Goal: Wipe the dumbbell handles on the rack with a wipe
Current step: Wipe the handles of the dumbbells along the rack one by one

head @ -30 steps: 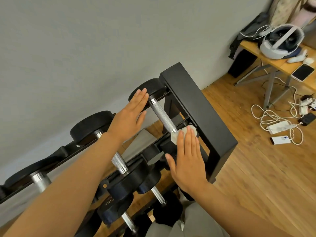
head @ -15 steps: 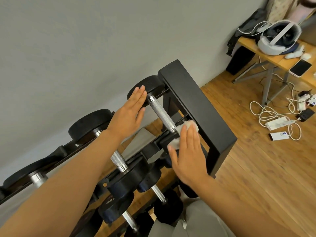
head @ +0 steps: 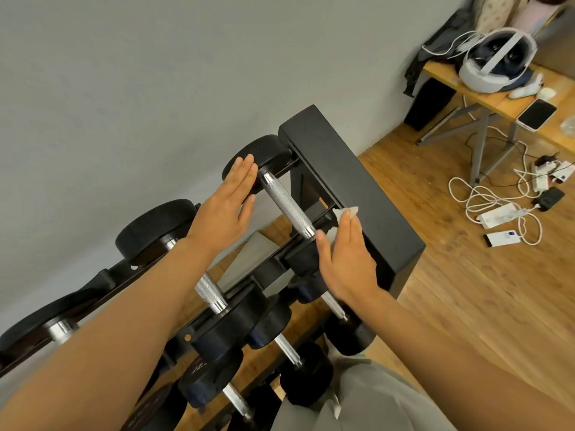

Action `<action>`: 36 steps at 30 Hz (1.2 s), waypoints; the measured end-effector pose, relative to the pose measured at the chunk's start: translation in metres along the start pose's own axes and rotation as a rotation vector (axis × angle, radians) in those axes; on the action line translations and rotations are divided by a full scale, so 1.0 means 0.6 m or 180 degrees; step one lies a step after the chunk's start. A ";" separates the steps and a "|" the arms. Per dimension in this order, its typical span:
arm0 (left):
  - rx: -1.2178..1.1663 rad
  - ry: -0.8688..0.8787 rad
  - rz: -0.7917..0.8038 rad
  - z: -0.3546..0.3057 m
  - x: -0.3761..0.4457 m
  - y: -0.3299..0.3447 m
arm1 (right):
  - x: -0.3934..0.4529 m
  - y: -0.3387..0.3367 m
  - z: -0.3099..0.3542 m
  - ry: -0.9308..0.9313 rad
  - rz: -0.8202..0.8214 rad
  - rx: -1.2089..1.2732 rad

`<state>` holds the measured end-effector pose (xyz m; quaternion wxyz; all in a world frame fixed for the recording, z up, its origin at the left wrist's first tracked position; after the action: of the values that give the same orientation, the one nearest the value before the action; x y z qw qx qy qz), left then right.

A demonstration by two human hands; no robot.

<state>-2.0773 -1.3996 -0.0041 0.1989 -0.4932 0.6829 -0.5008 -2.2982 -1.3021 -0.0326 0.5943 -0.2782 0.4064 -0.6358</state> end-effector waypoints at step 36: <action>-0.0011 0.0101 -0.0116 0.011 -0.002 0.004 | 0.010 -0.010 -0.069 -0.3273 -0.0406 -0.1628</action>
<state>-2.0731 -1.4019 -0.0093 0.1779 -0.4979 0.6778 -0.5109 -2.3369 -1.3006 -0.0499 0.5898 -0.7102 0.1885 -0.3350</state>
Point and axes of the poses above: each hand's wrist, its own x-axis towards the middle knuckle, its own y-axis out of the palm, z = x × y, the point moved 1 cm from there along x, towards the middle knuckle, and after that the axes turned 5 degrees about -x, right-handed, at the moved point
